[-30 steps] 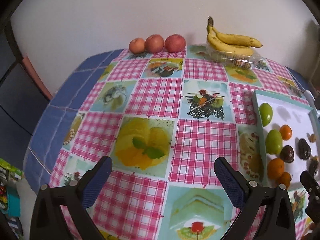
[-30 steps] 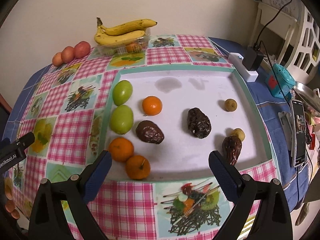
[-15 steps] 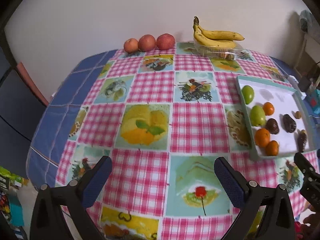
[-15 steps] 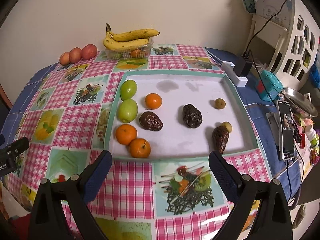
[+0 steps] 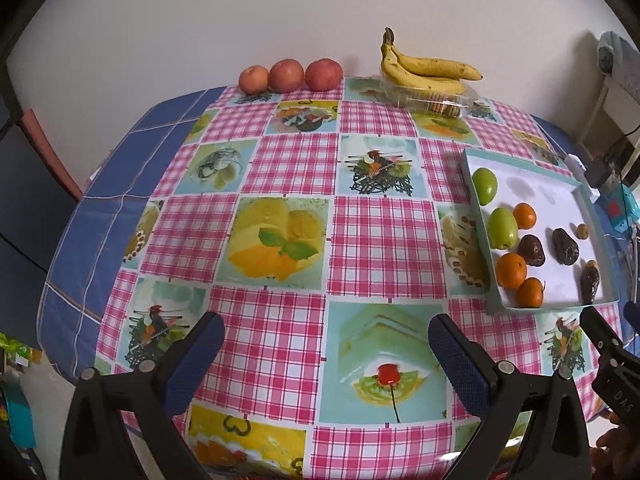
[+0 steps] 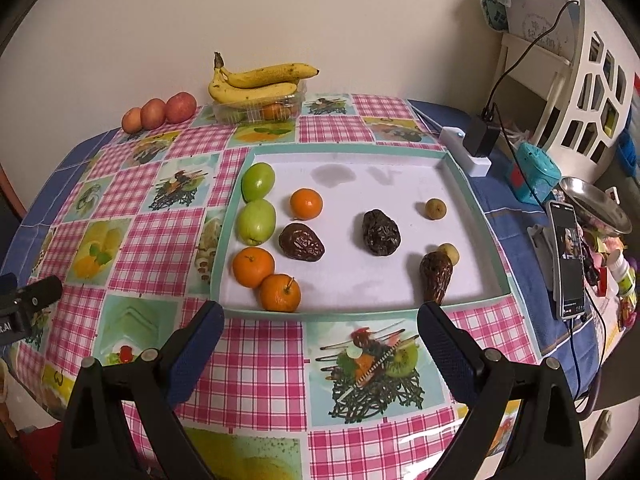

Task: Organize fruits

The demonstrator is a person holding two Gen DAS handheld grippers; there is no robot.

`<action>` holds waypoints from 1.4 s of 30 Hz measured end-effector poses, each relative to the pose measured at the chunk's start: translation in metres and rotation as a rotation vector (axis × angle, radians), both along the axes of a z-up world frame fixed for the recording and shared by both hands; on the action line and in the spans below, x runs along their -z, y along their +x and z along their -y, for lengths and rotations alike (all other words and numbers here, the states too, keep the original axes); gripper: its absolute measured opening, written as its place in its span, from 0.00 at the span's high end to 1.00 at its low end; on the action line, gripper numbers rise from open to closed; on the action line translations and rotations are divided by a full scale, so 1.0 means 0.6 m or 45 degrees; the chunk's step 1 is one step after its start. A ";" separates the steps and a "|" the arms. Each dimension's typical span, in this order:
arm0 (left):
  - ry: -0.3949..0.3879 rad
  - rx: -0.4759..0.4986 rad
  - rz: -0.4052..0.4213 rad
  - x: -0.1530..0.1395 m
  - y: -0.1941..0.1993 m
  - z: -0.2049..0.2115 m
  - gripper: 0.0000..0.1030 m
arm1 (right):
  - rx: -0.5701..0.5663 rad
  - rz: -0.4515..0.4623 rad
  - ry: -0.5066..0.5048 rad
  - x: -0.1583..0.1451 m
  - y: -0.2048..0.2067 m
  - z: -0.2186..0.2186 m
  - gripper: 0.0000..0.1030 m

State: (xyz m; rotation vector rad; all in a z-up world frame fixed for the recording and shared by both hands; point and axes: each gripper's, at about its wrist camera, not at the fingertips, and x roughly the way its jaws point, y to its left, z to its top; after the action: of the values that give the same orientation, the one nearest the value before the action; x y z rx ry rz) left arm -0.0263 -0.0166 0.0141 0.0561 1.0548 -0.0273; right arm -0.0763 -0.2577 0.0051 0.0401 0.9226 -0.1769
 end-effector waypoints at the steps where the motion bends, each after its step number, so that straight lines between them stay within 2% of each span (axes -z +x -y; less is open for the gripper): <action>1: -0.002 0.002 -0.003 0.000 0.000 0.000 0.00 | -0.003 0.000 -0.001 0.000 0.000 0.000 0.05; 12: -0.012 0.064 -0.043 0.009 0.002 0.013 0.00 | -0.028 -0.002 -0.008 -0.002 0.003 -0.007 0.05; 42: -0.029 0.045 -0.067 0.015 0.007 0.002 0.00 | -0.028 -0.012 -0.005 0.002 0.003 -0.009 0.05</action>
State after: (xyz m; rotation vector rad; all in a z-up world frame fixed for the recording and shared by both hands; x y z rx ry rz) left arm -0.0220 -0.0181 0.0051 0.0532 1.1059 -0.0732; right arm -0.0748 -0.2525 0.0039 0.0252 0.9320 -0.1586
